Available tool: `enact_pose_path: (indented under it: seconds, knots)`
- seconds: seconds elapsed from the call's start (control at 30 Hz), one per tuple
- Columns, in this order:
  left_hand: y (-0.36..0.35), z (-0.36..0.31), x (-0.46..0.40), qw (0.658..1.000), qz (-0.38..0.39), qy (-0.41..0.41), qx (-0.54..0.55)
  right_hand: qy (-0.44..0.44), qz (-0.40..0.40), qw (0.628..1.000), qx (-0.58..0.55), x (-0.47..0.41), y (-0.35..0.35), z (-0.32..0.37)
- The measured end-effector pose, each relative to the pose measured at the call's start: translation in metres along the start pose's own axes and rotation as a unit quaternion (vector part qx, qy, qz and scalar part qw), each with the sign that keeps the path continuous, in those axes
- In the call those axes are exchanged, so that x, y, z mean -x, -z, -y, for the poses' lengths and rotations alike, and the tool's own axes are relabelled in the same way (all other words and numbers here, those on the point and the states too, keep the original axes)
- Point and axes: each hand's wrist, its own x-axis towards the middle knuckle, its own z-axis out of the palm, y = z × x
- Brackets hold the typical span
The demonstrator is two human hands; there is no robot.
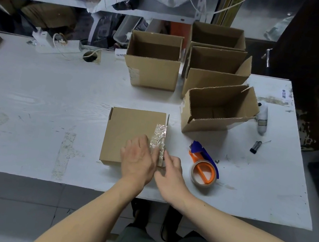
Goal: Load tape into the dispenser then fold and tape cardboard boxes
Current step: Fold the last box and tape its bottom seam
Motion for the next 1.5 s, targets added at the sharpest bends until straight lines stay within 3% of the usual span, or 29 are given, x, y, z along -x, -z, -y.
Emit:
enact_pose_path:
  seconds: [0.1,0.27,0.37,0.6,0.77,0.87,0.93,1.0,1.13,1.2,1.3,1.4,1.5]
  knots:
    - [0.005,0.002,-0.003,1.0,0.017,0.004,-0.007,-0.016,0.022,0.999,-0.026,-0.003,0.002,0.006]
    - [0.002,0.011,-0.005,0.998,0.005,-0.012,0.061,0.031,-0.025,0.998,0.044,-0.002,0.014,0.012]
    - [0.007,0.009,-0.009,0.995,0.009,0.024,0.092,0.005,-0.033,0.997,0.063,-0.011,0.023,0.021]
    - [0.013,-0.001,-0.017,0.997,0.061,0.036,0.044,0.005,-0.012,0.996,0.086,-0.02,0.027,0.031]
    - [0.027,0.014,-0.02,0.984,0.062,0.035,0.163,-0.034,-0.011,0.999,0.039,-0.022,0.037,0.043]
    - [0.038,0.029,-0.012,0.996,0.004,0.011,0.084,-0.05,-0.03,0.998,0.021,-0.037,0.041,0.055]
    - [0.04,0.039,-0.007,0.998,-0.03,0.052,0.016,-0.058,-0.039,0.997,0.023,-0.052,0.043,0.06]
    - [0.041,0.048,-0.003,0.993,-0.011,0.116,0.012,-0.067,-0.043,0.997,0.007,-0.061,0.044,0.057]
    - [0.035,0.07,0.001,0.964,0.071,0.239,0.088,-0.081,-0.061,0.995,-0.017,-0.061,0.041,0.051]
    - [0.032,0.079,0.002,0.949,0.089,0.258,0.16,-0.098,-0.039,0.993,-0.058,-0.057,0.042,0.051]
    - [0.048,0.078,0.002,0.936,0.089,0.24,0.243,-0.084,0.008,0.993,-0.085,-0.055,0.045,0.041]
    - [0.078,0.065,0.005,0.934,0.052,0.209,0.284,-0.038,-0.008,0.997,-0.064,-0.044,0.057,0.044]
    - [0.11,0.059,0.014,0.918,-0.014,0.146,0.369,-0.04,-0.02,0.983,-0.181,-0.037,0.071,0.044]
